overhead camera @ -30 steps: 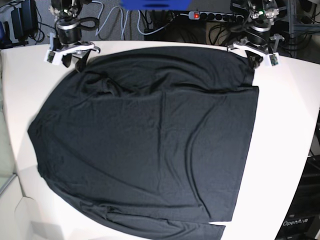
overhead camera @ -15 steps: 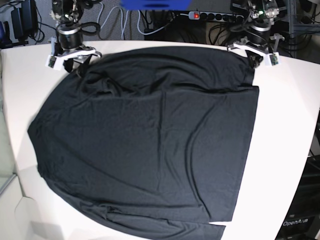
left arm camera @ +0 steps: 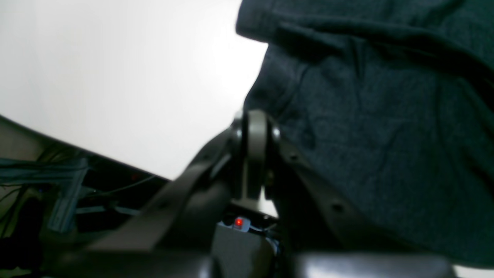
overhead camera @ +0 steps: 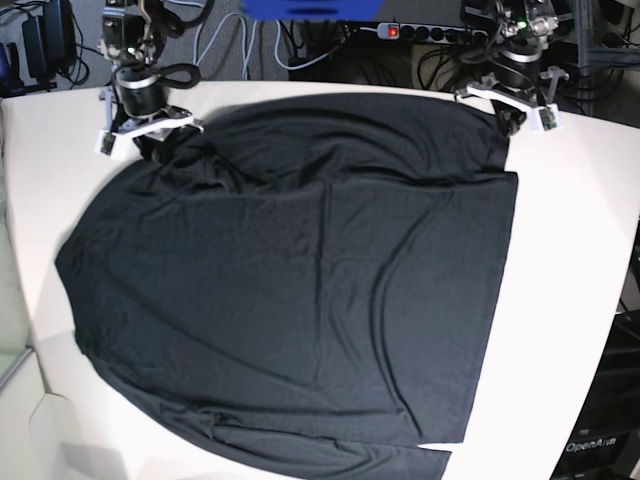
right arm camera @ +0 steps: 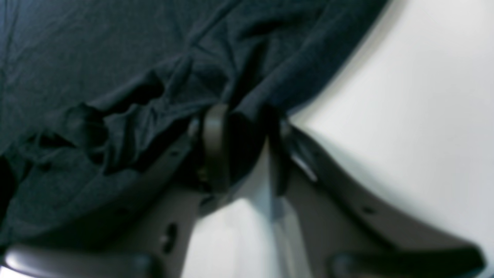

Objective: Fold the T-shirt properly
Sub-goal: 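Close both grippers on the shirt edge and lift it slightly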

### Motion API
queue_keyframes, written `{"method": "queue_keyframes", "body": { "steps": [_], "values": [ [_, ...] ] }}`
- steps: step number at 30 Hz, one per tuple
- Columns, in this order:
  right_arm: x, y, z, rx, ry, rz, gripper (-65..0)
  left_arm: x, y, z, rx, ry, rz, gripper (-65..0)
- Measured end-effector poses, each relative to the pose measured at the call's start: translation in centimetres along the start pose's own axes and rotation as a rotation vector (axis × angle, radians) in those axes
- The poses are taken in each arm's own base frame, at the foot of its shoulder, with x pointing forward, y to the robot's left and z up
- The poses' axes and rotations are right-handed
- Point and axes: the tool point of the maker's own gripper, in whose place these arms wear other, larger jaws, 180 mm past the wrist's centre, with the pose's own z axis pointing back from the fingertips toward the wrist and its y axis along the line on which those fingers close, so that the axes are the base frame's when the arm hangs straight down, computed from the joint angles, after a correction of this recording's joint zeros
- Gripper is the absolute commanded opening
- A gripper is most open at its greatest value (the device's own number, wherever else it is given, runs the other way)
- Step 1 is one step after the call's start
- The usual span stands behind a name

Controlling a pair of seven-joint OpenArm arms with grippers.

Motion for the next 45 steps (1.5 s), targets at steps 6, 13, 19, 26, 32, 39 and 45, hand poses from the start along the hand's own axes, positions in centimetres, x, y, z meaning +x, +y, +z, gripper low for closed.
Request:
{"method": "queue_keyframes", "body": {
  "steps": [6, 13, 19, 26, 32, 39, 45],
  "values": [
    [-0.1, 0.0, 0.0, 0.000, 0.003, 0.000, -65.0, 0.1, 0.0, 0.0, 0.000, -0.001, 0.001, -65.0],
    [0.7, 0.0, 0.2, 0.007, -0.007, 0.016, -65.0, 0.6, -0.2, 0.0, -0.004, -0.014, -0.002, -65.0],
    [3.6, 1.1, 0.7, 0.039, -0.084, 0.031, -65.0, 2.6, -1.2, 0.4, -0.019, -0.069, 0.008, -65.0],
    [4.0, 1.1, 0.8, 0.042, -0.091, 0.041, -65.0, 3.9, -1.4, 0.6, -0.020, -0.105, 0.003, -65.0],
    [4.2, 1.3, 0.6, 0.046, -0.096, 0.041, -65.0, 4.1, -1.4, 0.5, -0.020, -0.109, 0.003, -65.0],
    [5.4, 1.9, 0.0, 0.060, -0.122, 0.040, -65.0, 5.5, -2.1, -0.8, -0.030, -0.114, 0.014, -65.0],
    [6.5, 2.1, -0.4, 0.069, -0.141, 0.057, -65.0, 7.2, -0.9, -1.8, 0.008, -0.120, 0.032, -65.0]
  ]
}}
